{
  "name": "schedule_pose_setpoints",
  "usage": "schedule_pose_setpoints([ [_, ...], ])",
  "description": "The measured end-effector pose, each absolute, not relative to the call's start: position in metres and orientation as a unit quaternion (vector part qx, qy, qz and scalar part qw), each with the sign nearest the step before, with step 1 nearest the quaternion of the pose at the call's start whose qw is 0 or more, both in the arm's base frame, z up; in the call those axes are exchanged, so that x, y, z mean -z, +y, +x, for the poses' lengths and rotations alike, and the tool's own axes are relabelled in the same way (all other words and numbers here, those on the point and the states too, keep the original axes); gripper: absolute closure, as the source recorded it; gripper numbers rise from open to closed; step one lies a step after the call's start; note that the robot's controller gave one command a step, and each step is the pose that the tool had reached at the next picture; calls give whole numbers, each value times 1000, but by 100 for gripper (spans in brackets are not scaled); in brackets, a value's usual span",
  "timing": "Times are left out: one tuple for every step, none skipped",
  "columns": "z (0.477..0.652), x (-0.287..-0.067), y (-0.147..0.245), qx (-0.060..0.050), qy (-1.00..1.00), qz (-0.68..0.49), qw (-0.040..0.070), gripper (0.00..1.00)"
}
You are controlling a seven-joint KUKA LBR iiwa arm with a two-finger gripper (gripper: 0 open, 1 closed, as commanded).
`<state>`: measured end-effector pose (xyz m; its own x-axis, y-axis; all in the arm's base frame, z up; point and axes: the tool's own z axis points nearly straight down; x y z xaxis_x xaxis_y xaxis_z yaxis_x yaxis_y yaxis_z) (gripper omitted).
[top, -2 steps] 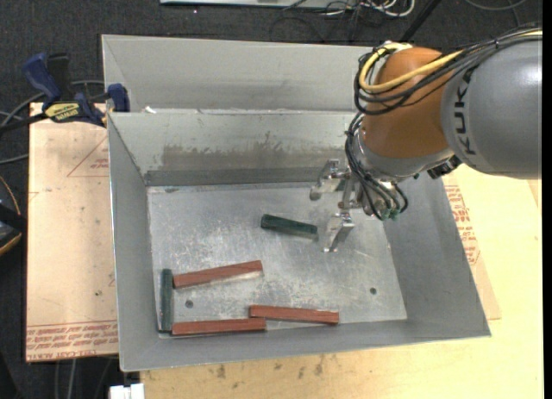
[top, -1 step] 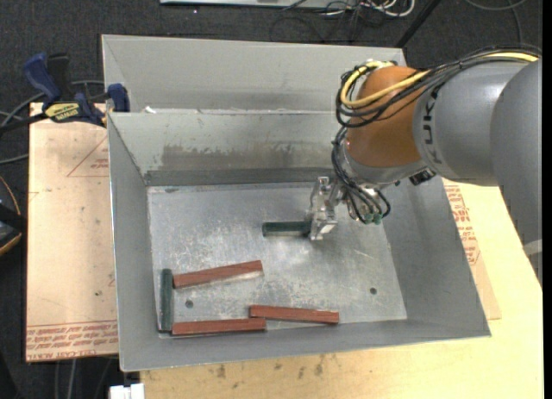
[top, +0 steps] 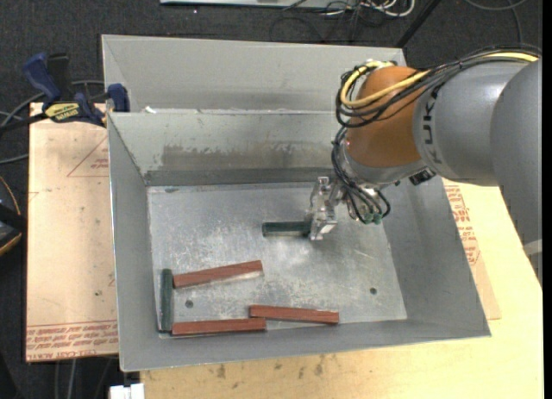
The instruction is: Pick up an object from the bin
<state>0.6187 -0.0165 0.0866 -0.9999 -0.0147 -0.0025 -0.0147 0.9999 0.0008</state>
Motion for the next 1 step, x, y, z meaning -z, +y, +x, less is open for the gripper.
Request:
schedule_pose_setpoints([
  [620, -119, -15, 0, 1000, -5, 0, 100],
])
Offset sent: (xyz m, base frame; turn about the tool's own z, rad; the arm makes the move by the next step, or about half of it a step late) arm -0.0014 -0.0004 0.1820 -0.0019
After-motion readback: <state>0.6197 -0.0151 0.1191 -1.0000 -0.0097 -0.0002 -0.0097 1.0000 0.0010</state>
